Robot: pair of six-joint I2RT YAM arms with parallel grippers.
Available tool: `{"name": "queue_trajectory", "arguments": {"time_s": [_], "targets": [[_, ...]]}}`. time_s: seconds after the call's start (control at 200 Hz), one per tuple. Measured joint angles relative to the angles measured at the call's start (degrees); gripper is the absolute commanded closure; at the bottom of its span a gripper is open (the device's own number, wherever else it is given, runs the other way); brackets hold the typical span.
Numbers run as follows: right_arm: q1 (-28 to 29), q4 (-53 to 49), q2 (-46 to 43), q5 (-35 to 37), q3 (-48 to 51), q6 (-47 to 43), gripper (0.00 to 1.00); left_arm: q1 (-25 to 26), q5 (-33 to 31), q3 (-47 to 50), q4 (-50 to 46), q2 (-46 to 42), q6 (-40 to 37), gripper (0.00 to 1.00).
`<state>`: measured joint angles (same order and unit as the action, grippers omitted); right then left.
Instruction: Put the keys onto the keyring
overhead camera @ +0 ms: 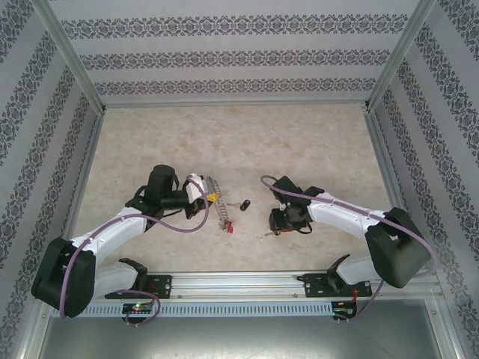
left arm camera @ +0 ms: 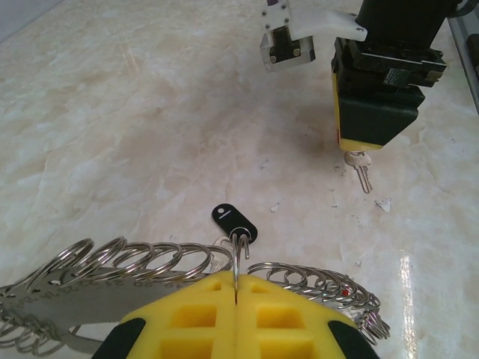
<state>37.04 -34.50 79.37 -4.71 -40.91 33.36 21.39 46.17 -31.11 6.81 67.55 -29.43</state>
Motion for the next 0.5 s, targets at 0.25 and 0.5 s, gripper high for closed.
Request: {"name": "queue_trajectory", "arguments": {"time_s": [0.25, 0.5], "targets": [[1.16, -2.67, -3.41, 2.97, 0.35, 13.2, 0.64, 0.0, 0.13, -0.02, 0.0, 0.0, -0.09, 1.0], [2.23, -1.31, -3.82, 1.97, 2.58, 21.77, 0.67, 0.0, 0.15, -0.11, 0.0, 0.28, -0.11, 1.0]]}}
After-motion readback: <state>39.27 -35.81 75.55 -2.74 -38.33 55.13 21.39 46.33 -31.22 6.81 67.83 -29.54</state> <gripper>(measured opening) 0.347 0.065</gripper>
